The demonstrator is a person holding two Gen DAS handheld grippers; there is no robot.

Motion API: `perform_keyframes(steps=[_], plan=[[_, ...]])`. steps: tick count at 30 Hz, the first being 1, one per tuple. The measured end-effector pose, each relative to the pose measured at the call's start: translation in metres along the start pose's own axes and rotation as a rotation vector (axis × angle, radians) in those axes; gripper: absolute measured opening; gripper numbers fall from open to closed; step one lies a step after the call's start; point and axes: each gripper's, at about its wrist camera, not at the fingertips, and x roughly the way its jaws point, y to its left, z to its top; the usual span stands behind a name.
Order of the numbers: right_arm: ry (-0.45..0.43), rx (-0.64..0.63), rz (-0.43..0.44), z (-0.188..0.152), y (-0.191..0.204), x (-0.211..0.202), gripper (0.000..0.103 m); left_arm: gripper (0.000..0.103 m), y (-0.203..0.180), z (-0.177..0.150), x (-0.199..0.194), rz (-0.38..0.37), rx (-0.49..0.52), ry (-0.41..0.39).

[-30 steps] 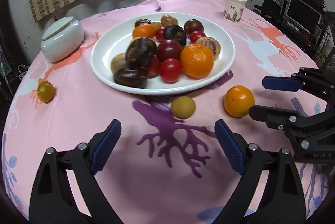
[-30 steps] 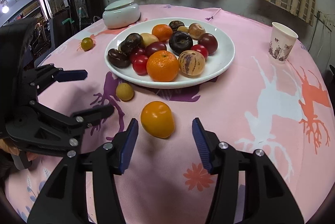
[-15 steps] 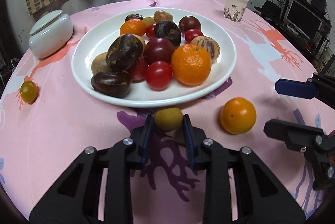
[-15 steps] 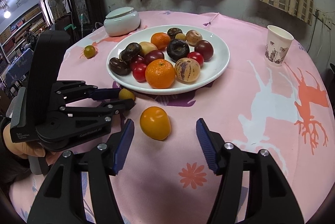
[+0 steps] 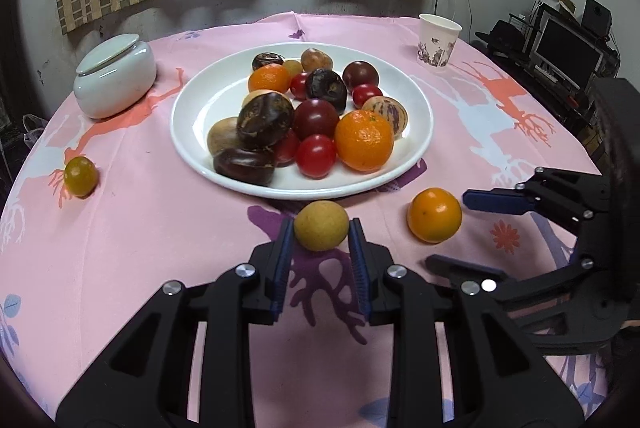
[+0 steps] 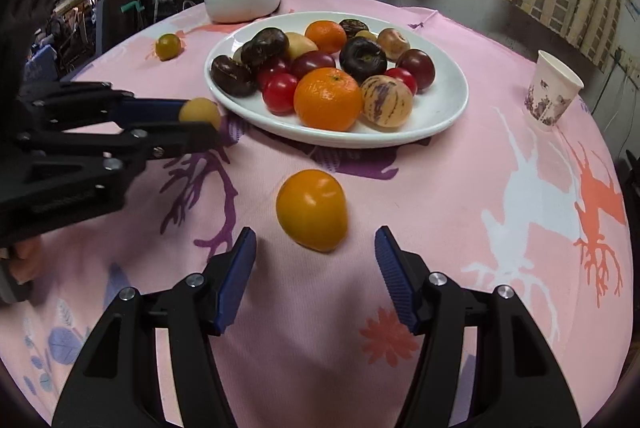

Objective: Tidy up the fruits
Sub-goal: 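Carry the orange tomato and small yellow-green fruit onto the white plate and open both tools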

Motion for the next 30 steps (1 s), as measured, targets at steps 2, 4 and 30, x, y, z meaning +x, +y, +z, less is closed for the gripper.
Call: perform_keyframes(steps=[2,4,30], plan=[[0.018,-0.006,-0.004,0.003,0.002,0.008,0.043,0.028,0.001,-0.001,-0.001,-0.003,-0.002,0.003],[0.006,0.004,-0.008,0.007,0.001,0.013,0.038,0.028,0.003,-0.002,0.000,-0.003,-0.005,0.008],[-0.238,0.179,-0.056,0.091,-0.060,0.009,0.057,0.056,0.023,0.107,0.041,0.088,-0.044,-0.059]])
